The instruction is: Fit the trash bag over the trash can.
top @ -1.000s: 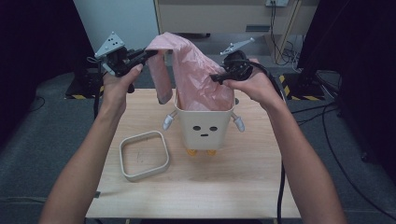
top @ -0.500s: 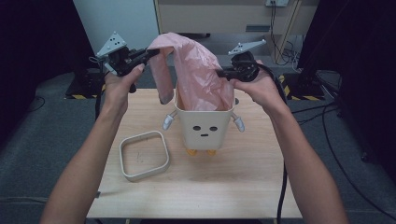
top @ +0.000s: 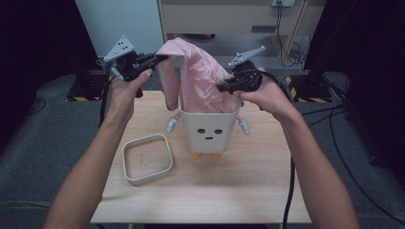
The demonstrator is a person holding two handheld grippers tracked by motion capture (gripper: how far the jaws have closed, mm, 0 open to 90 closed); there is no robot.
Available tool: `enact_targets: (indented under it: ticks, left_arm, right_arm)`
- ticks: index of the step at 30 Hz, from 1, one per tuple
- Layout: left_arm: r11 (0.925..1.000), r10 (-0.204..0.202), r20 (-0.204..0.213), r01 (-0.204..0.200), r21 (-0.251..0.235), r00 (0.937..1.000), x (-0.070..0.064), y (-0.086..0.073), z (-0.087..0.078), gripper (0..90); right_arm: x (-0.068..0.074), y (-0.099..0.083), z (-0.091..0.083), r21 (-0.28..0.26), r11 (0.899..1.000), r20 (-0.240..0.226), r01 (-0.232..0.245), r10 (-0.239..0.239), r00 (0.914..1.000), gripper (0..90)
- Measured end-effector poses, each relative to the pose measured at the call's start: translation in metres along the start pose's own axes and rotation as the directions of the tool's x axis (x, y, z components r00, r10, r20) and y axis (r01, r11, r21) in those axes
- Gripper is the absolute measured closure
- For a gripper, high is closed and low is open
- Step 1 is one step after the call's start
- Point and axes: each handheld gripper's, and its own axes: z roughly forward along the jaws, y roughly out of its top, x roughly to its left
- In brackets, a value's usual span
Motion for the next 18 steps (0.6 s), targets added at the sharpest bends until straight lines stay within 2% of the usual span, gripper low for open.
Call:
enact_targets:
  ticks: [1, 2, 6, 10, 12, 18]
  left_arm:
    - [1.0, -0.007, -0.001, 0.007, -0.007, 1.0, 0.0, 0.0, 0.0, 89.2]
    - [1.0, -0.004, -0.002, 0.004, -0.004, 1.0, 0.001, 0.001, 0.0, 89.2]
    - [1.0, -0.002, -0.005, 0.002, -0.002, 1.0, 0.002, 0.002, 0.001, 89.2]
    - [0.9999, -0.01, 0.001, 0.01, -0.003, 0.9999, 0.003, 0.002, 0.002, 89.2]
    - [0.9999, -0.004, 0.005, 0.003, 0.012, 1.0, 0.003, 0.001, 0.006, 89.2]
    - [0.9996, -0.007, 0.022, 0.007, 0.026, 0.9997, 0.002, 0.001, 0.013, 89.2]
  right_arm:
    - [0.0, 0.0, -0.002, -0.014, 1.0, 0.007, -0.01, 0.01, 0.9999, 57.6]
    - [-0.001, 0.0, -0.004, -0.022, 1.0, 0.006, -0.02, 0.02, 0.9998, 51.6]
    - [-0.005, 0.0, -0.011, -0.06, 0.997, 0.022, -0.039, 0.041, 0.9989, 37.0]
    - [-0.008, 0.001, -0.017, -0.094, 0.994, 0.025, -0.051, 0.053, 0.9983, 31.5]
    - [-0.009, 0.007, -0.019, -0.113, 0.993, 0.047, -0.038, 0.043, 0.998, 25.4]
    - [-0.01, 0.017, -0.016, -0.149, 0.988, 0.039, -0.034, 0.041, 0.9984, 21.8]
